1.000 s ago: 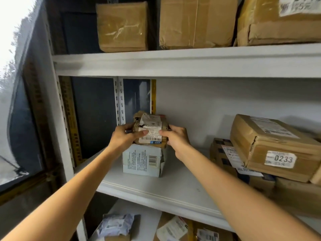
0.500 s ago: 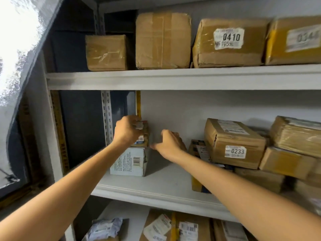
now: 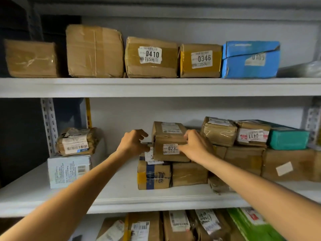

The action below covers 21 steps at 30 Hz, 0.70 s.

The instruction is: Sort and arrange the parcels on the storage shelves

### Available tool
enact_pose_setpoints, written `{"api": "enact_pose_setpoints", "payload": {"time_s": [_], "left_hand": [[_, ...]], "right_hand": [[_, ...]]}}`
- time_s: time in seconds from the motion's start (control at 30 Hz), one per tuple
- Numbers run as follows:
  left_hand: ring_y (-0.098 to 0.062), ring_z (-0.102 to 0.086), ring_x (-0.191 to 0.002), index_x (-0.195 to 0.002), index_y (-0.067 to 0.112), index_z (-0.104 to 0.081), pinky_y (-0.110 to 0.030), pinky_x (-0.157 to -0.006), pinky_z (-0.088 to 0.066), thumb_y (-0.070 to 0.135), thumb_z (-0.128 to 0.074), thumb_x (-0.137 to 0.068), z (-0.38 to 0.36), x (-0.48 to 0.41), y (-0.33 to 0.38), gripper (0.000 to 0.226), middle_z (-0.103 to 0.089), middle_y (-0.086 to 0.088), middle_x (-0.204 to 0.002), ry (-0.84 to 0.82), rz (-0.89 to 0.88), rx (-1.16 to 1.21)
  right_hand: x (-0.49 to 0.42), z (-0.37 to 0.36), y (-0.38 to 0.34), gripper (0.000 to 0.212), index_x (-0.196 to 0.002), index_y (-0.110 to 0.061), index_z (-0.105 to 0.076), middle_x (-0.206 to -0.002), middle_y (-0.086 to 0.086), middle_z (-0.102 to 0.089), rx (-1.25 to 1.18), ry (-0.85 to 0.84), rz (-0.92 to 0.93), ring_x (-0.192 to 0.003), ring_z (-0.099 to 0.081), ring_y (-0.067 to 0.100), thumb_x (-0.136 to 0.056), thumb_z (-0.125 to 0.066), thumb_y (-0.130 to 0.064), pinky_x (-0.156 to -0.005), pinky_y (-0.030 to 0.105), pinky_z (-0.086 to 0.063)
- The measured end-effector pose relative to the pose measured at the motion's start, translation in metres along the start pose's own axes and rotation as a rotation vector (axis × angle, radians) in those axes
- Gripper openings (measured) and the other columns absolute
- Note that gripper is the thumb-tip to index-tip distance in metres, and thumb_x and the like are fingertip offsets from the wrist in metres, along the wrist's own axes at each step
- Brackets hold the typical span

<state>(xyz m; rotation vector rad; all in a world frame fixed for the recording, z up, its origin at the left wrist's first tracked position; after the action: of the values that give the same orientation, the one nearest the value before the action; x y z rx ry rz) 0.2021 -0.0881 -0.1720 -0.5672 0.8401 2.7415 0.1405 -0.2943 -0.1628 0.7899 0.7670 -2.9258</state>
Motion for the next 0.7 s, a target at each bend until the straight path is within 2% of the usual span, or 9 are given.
{"api": "enact_pose_setpoints", "payload": {"time_s": [0.1, 0.2, 0.33, 0.4, 0.5, 0.63, 0.7], "left_hand": [[-0.025, -0.061, -0.109, -0.132, 0.016, -0.055, -0.032, -0.092, -0.051, 0.025, -0.081, -0.076, -0.017, -0.006, 0.016, 0.063, -0.061, -0.008, -0.125, -0.070, 0.013, 0.039], [-0.023, -0.060, -0.110, -0.132, 0.013, -0.053, -0.025, -0.086, -0.048, 0.024, -0.077, -0.079, -0.029, -0.009, 0.027, 0.059, -0.062, -0.007, -0.125, -0.100, 0.019, 0.064], [-0.019, -0.060, -0.105, -0.134, 0.010, -0.050, -0.020, -0.080, -0.047, 0.015, -0.076, -0.079, -0.038, -0.012, 0.026, 0.061, -0.063, -0.007, -0.124, -0.098, 0.052, 0.157], [-0.016, -0.057, -0.096, -0.130, 0.010, -0.051, -0.018, -0.073, -0.044, 0.014, -0.073, -0.080, -0.039, -0.008, 0.025, 0.054, -0.063, -0.006, -0.117, -0.073, 0.057, 0.203], [-0.018, -0.061, -0.096, -0.116, 0.017, -0.053, -0.027, -0.077, -0.052, 0.023, -0.073, -0.072, -0.041, 0.002, 0.020, 0.049, -0.064, -0.002, -0.108, -0.050, 0.088, 0.391], [-0.019, -0.067, -0.093, -0.107, 0.019, -0.056, -0.039, -0.087, -0.055, 0.045, -0.068, -0.062, -0.037, 0.022, 0.015, 0.054, -0.068, -0.003, -0.105, -0.011, 0.174, 0.654], [-0.022, -0.068, -0.091, -0.100, 0.021, -0.058, -0.046, -0.088, -0.055, 0.057, -0.068, -0.060, -0.032, 0.033, 0.010, 0.055, -0.070, -0.004, -0.098, 0.048, 0.238, 0.706]], "right_hand": [[-0.009, 0.011, 0.024, 0.044, -0.120, -0.011, -0.052, -0.121, 0.008, -0.058, -0.018, -0.022, -0.055, -0.109, -0.056, 0.024, -0.082, -0.071, -0.020, -0.084, 0.035, -0.051], [-0.018, 0.007, 0.036, 0.052, -0.127, -0.008, -0.049, -0.129, 0.009, -0.054, -0.045, -0.073, -0.072, -0.118, -0.052, 0.024, -0.081, -0.072, -0.015, -0.089, 0.034, -0.049], [-0.026, -0.015, 0.038, 0.041, -0.115, -0.012, -0.053, -0.117, 0.006, -0.058, -0.060, -0.113, -0.098, -0.108, -0.055, 0.022, -0.078, -0.070, -0.018, -0.088, 0.036, -0.052], [-0.025, -0.027, 0.036, 0.049, -0.120, -0.011, -0.050, -0.120, 0.006, -0.056, -0.087, -0.107, -0.108, -0.113, -0.053, 0.024, -0.076, -0.070, -0.020, -0.090, 0.035, -0.051], [-0.022, -0.030, 0.037, 0.067, -0.131, -0.009, -0.045, -0.126, 0.008, -0.056, -0.217, -0.042, -0.156, -0.118, -0.052, 0.027, -0.071, -0.070, -0.026, -0.094, 0.039, -0.050], [-0.013, -0.021, 0.036, 0.066, -0.130, -0.008, -0.045, -0.127, 0.009, -0.055, -0.409, 0.088, -0.206, -0.116, -0.054, 0.027, -0.079, -0.069, -0.044, -0.095, 0.044, -0.050], [-0.005, -0.013, 0.036, 0.053, -0.116, -0.008, -0.051, -0.114, 0.008, -0.058, -0.512, 0.189, -0.211, -0.106, -0.057, 0.025, -0.083, -0.068, -0.047, -0.082, 0.037, -0.053]]}}
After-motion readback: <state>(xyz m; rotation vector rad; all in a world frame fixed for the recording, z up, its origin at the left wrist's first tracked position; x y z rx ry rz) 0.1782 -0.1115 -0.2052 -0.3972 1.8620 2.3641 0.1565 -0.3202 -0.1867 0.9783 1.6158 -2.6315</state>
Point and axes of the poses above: each hand's wrist, its own x-axis away from the middle knuckle, its own z-axis out of the back of the hand, y = z × x, the point moved 10 cm from there along -x, towards the middle knuckle
